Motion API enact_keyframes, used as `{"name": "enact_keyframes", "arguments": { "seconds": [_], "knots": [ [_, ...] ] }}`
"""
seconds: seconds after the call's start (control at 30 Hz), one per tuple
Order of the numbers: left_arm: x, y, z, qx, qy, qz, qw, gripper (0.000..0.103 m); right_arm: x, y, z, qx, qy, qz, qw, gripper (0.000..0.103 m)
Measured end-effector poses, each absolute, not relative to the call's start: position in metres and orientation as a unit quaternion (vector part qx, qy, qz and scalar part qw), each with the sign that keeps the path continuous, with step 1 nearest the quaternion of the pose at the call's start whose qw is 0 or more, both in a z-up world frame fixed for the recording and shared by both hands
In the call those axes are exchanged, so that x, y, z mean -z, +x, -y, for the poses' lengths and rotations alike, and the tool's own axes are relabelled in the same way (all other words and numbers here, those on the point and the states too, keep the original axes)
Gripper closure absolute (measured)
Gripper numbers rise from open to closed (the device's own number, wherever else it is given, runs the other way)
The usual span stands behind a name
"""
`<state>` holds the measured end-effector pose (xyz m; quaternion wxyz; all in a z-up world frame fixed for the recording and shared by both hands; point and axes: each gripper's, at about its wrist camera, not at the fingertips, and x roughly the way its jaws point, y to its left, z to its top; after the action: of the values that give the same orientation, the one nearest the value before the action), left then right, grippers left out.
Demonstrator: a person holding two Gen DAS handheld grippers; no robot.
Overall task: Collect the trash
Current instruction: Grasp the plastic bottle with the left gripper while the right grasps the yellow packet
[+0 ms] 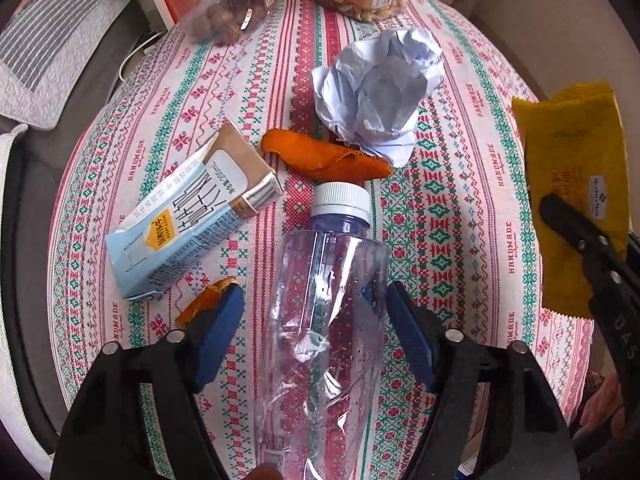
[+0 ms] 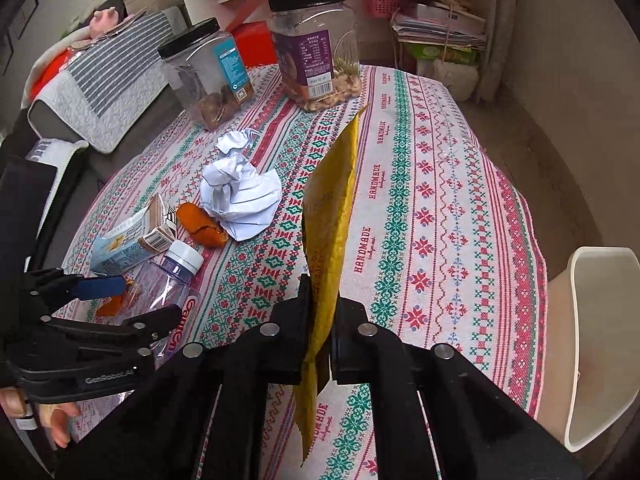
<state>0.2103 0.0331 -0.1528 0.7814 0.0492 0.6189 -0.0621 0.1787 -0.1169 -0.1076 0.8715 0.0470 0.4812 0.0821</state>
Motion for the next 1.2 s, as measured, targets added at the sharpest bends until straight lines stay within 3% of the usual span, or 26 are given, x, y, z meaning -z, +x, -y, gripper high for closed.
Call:
{"name": "enact_keyframes", "arguments": {
  "seconds": [0.23, 0.73, 1.2],
  "knots": [
    [0.124, 0.202, -0.053, 0.063, 0.004, -0.577, 0.814, 0.046, 0.089, 0.173, 0.115, -0.096, 0.052, -0.454, 0.884, 0.096],
    [0.035, 0.166, -0.067, 0.032, -0.055, -0.382, 0.922, 0.046, 0.032, 0.143, 0.128, -0.099, 0.037, -0.356, 0.929, 0.096],
    [0.017, 0.133, -0.047, 0.029, -0.054, -0.327, 0.943, 0.046, 0.018, 0.114, 0.169, -0.068, 0.038, -0.329, 0.941, 0.095]
  ]
}}
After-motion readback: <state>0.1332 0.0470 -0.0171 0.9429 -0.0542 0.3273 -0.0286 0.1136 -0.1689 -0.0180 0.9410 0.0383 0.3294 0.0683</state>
